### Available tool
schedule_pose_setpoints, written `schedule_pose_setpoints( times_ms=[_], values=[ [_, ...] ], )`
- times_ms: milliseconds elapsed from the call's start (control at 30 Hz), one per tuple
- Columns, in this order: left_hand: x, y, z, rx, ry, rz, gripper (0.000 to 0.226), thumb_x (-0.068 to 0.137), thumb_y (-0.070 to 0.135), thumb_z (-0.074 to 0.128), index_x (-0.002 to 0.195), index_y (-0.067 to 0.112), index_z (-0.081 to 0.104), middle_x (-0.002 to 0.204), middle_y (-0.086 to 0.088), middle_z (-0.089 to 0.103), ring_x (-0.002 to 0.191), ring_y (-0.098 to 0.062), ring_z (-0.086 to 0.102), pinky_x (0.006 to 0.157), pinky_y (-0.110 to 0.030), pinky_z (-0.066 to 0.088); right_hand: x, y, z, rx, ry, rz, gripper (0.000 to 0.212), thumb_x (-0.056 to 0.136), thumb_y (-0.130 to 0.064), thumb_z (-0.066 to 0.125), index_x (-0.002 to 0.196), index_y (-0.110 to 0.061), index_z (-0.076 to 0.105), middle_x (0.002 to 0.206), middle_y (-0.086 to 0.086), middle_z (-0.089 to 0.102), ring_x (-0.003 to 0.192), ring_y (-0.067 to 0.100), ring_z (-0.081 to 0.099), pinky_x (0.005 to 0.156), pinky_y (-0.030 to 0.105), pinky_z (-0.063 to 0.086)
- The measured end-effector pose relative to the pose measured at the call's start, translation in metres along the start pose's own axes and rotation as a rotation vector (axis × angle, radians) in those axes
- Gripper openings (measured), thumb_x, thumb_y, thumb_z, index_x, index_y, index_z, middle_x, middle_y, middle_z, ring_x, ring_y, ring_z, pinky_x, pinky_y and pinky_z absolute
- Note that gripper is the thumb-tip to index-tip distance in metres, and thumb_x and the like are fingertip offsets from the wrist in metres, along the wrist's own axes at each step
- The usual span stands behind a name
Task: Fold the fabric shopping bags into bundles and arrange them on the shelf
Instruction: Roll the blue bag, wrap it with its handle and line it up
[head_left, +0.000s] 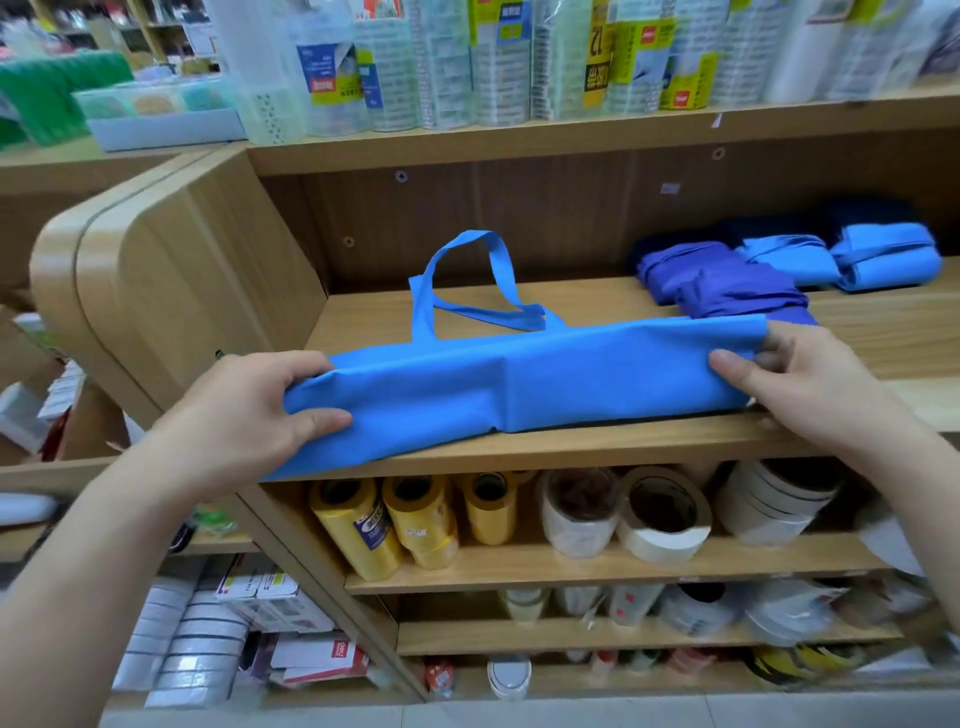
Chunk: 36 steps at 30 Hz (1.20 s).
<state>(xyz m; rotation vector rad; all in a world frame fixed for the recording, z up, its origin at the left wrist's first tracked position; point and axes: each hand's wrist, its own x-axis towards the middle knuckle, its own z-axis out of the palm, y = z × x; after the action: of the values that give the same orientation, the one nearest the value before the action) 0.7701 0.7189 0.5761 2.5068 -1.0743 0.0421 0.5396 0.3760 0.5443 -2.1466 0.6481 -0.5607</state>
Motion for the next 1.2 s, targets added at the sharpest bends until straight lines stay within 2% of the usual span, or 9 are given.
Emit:
schedule_pose_setpoints(
  times_ms=[100, 367, 467, 533, 633, 767, 933, 1067, 1200],
  values=[
    [-0.001, 0.009, 0.004, 0.152, 0.107, -0.072, 0.013, 0.087, 0.040, 0.068, 0.093, 0.034, 0.059, 0.072, 0.004, 0.061, 0.072, -0.024, 0.056, 0.063, -0.037, 0.046, 0.004, 0.009, 0.009, -0.069, 0.160, 0.025, 0.021, 0.090, -0.039, 0.065, 0.105, -0.025, 0.061, 0.075, 0.012, 0.070, 0.080, 0.025, 0.066, 0.075, 0.035, 0.048],
    [0.015, 0.020, 0.017, 0.708, 0.127, -0.110, 0.050, 0.086, 0.022, 0.063, 0.133, 0.029, 0.048, 0.108, -0.004, 0.062, 0.098, -0.029, 0.057, 0.069, -0.037, 0.045, 0.004, 0.018, 0.033, -0.562, 0.423, -0.140, 0.024, 0.096, -0.026, 0.053, 0.111, -0.013, 0.065, 0.075, 0.017, 0.067, 0.074, 0.041, 0.061, 0.063, 0.041, 0.045],
    [0.021, 0.022, 0.030, 0.574, -0.001, 0.199, 0.056, 0.079, 0.012, 0.069, 0.129, 0.032, 0.054, 0.136, -0.007, 0.053, 0.129, -0.032, 0.046, 0.106, -0.057, 0.033, 0.002, 0.016, 0.034, -0.599, 0.422, -0.184, 0.022, 0.098, -0.015, 0.050, 0.111, -0.012, 0.067, 0.078, 0.020, 0.067, 0.072, 0.042, 0.060, 0.059, 0.038, 0.039],
    [0.022, 0.028, 0.040, 0.282, -0.169, 0.258, 0.036, 0.093, 0.037, 0.054, 0.129, 0.036, 0.054, 0.147, 0.000, 0.045, 0.137, -0.022, 0.038, 0.112, -0.044, 0.030, -0.001, 0.013, 0.034, -0.618, 0.390, -0.183, 0.024, 0.097, -0.011, 0.049, 0.114, -0.011, 0.066, 0.083, 0.022, 0.068, 0.075, 0.044, 0.060, 0.060, 0.040, 0.039],
    [0.020, 0.026, 0.054, 0.178, -0.258, 0.193, 0.057, 0.086, 0.073, 0.017, 0.128, 0.044, 0.042, 0.150, 0.011, 0.038, 0.138, -0.011, 0.031, 0.109, -0.036, 0.031, -0.004, 0.006, 0.031, -0.614, 0.313, -0.106, 0.031, 0.100, -0.022, 0.041, 0.125, -0.017, 0.059, 0.092, 0.022, 0.069, 0.085, 0.045, 0.060, 0.066, 0.042, 0.039],
    [0.017, 0.029, 0.056, 0.288, -0.239, 0.165, 0.056, 0.080, 0.078, 0.011, 0.119, 0.049, 0.038, 0.137, 0.020, 0.041, 0.124, -0.013, 0.037, 0.095, -0.044, 0.039, -0.005, -0.012, 0.030, -0.655, 0.167, 0.055, 0.058, 0.095, -0.060, 0.035, 0.142, -0.026, 0.040, 0.104, 0.017, 0.066, 0.103, 0.042, 0.058, 0.081, 0.045, 0.045],
    [0.006, 0.044, 0.048, 0.370, -0.270, 0.197, 0.035, 0.093, 0.063, 0.032, 0.124, 0.049, 0.040, 0.129, 0.013, 0.045, 0.107, -0.014, 0.042, 0.091, -0.032, 0.041, 0.013, -0.028, 0.039, -0.190, 0.243, 0.008, 0.048, 0.089, -0.031, 0.068, 0.133, -0.029, 0.049, 0.125, -0.007, 0.056, 0.120, 0.022, 0.049, 0.086, 0.028, 0.034],
    [-0.001, 0.058, 0.037, 0.446, -0.293, 0.269, 0.031, 0.095, 0.054, 0.046, 0.125, 0.045, 0.043, 0.114, 0.011, 0.047, 0.108, -0.016, 0.051, 0.086, -0.033, 0.045, 0.041, -0.038, 0.045, -0.032, 0.268, -0.207, 0.055, 0.083, -0.011, 0.073, 0.131, -0.027, 0.052, 0.116, -0.010, 0.055, 0.097, 0.005, 0.048, 0.083, 0.015, 0.034],
    [0.009, 0.064, 0.042, 0.212, 0.032, 0.348, 0.065, 0.082, 0.052, 0.065, 0.138, 0.027, 0.044, 0.126, 0.000, 0.047, 0.121, -0.023, 0.043, 0.101, -0.038, 0.041, 0.063, -0.063, 0.050, 0.078, 0.173, -0.441, 0.058, 0.079, -0.003, 0.073, 0.131, -0.020, 0.054, 0.091, -0.020, 0.051, 0.079, -0.002, 0.047, 0.074, 0.008, 0.037]
  ],
)
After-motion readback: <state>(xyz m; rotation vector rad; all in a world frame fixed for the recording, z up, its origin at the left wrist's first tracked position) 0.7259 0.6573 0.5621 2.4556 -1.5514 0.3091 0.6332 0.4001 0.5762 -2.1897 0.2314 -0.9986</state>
